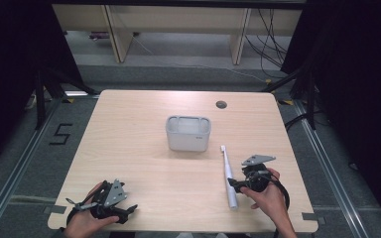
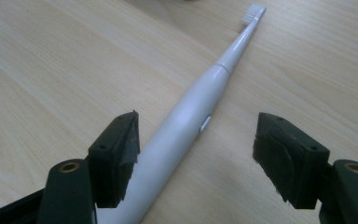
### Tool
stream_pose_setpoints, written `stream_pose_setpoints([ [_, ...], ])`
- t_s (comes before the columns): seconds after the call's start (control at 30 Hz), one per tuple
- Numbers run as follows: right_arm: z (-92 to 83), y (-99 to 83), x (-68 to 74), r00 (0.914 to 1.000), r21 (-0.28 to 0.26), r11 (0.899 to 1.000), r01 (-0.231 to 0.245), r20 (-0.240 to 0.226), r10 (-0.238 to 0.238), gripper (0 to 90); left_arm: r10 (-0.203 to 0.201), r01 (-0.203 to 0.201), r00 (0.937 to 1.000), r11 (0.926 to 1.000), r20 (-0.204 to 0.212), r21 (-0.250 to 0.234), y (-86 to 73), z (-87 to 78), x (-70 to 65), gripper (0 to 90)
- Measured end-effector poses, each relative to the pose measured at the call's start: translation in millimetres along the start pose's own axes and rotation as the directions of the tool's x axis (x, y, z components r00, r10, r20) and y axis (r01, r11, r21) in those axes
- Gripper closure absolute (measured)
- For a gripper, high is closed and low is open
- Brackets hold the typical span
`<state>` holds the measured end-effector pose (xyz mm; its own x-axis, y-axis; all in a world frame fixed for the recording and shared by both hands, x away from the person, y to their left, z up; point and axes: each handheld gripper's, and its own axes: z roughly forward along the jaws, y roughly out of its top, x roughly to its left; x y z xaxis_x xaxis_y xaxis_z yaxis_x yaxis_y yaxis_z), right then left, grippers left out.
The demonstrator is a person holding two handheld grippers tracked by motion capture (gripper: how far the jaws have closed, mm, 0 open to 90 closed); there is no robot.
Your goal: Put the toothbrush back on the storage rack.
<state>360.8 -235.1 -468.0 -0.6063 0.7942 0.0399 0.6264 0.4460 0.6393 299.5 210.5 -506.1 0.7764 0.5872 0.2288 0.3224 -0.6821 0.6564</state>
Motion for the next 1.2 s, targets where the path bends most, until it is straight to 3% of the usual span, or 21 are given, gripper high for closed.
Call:
stream_pose_setpoints([
  [0.03,-0.1,0.8,0.4,0.9999,0.003,1.000,-0.005,0.015,0.005,31.8,0.009,-0.009,1.0000,1.0000,-0.001,0.000,0.2,-0.1,0.6,16.3],
  [0.07,1.0,1.8,3.0,0.9991,0.017,0.999,-0.043,0.000,0.043,31.8,0.007,-0.007,1.0000,1.0000,-0.004,-0.001,0.2,-0.1,0.5,16.3],
  [0.13,4.1,3.5,3.8,0.9990,0.018,0.999,-0.045,0.008,0.044,32.5,0.008,-0.008,1.0000,1.0000,-0.002,0.000,0.2,-0.3,0.5,16.3],
  [0.4,12.6,11.8,6.5,1.0000,0.080,0.997,-0.004,0.000,0.004,33.5,0.008,-0.008,1.0000,1.0000,-0.005,-0.002,0.2,-0.8,1.0,16.3],
  [0.43,15.9,11.4,6.5,1.0000,0.067,0.998,0.009,-0.001,-0.009,33.5,0.009,-0.009,0.9999,1.0000,-0.005,-0.002,0.3,-1.0,0.9,16.3],
  [0.67,23.1,15.8,4.9,0.9997,0.108,0.994,0.023,-0.005,-0.023,36.1,0.008,-0.008,1.0000,1.0000,-0.006,-0.005,0.4,-1.2,0.8,16.3],
  [0.8,26.0,18.1,5.4,0.9999,0.131,0.991,-0.012,-0.008,0.014,37.4,0.009,-0.009,0.9999,0.9999,-0.007,-0.004,0.4,-1.3,0.9,16.3],
  [1.2,33.4,23.3,6.3,0.9999,0.173,0.985,-0.005,-0.011,0.007,41.9,0.006,-0.006,1.0000,1.0000,-0.005,-0.005,0.3,-1.1,1.0,16.3],
])
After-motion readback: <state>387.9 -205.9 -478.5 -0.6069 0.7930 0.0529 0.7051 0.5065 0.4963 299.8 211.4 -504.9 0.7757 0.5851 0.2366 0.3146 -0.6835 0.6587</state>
